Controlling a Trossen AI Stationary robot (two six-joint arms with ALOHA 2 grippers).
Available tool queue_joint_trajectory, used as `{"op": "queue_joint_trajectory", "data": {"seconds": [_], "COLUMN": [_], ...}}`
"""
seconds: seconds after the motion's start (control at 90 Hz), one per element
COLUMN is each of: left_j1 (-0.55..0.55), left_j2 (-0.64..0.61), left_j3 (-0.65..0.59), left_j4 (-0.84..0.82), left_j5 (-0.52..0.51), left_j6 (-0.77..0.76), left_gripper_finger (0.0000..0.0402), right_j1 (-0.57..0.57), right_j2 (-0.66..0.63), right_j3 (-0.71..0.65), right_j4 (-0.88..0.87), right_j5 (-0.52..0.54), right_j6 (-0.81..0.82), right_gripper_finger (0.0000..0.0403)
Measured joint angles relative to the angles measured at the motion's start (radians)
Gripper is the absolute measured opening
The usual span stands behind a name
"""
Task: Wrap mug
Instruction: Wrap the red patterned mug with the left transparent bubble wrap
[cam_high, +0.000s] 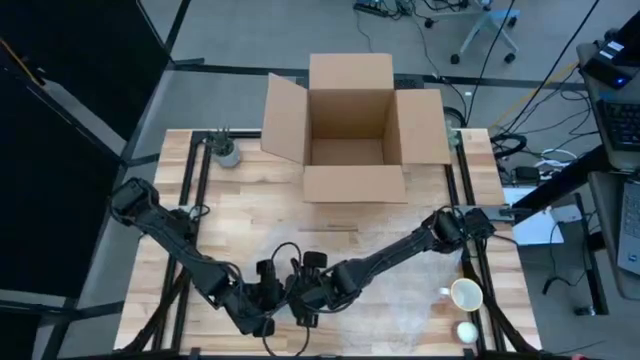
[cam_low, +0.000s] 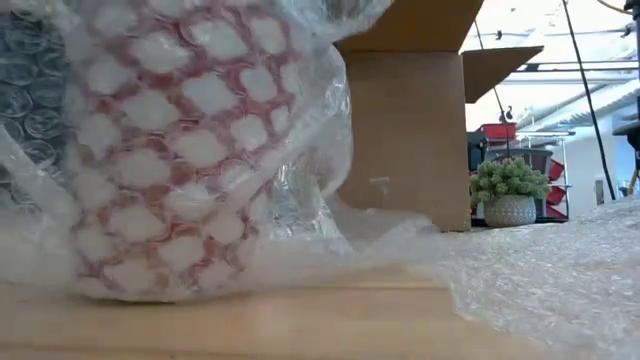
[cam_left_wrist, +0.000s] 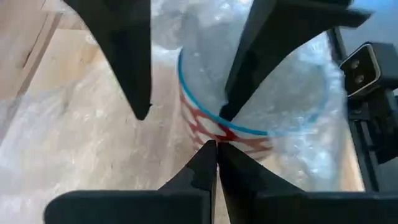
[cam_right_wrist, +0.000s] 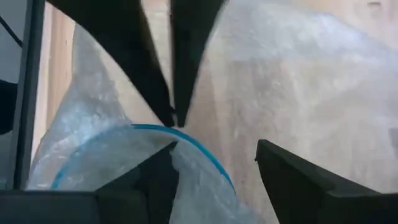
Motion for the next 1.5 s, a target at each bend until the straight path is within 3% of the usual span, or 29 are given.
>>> {"op": "queue_joint_trajectory", "data": {"seconds": [0.311,0.911,1.1,1.5], "left_j1": [-0.026,0.032,0.032,0.033], "left_j2": [-0.089,0.092,0.096,0.099], "left_j3": [0.015,-0.013,-0.013,-0.015], "left_j4": [-0.013,0.167,0.166,0.165], "left_j5": [-0.128,-0.098,-0.085,-0.073], "left_j6": [0.002,0.026,0.027,0.026], "left_gripper_finger": [0.0005,0.0005,0.0005,0.0005], "right_j1": [-0.01,-0.005,-0.006,-0.007], "right_j2": [0.001,0.008,0.008,0.007], "right_j3": [0.0,-0.006,0.016,0.035], "right_j4": [0.006,-0.004,-0.052,-0.16], "right_j5": [0.008,-0.02,-0.084,-0.069], "right_j6": [0.0,-0.008,-0.015,-0.033], "right_gripper_finger": [0.0196,0.0196,0.0196,0.0196]}}
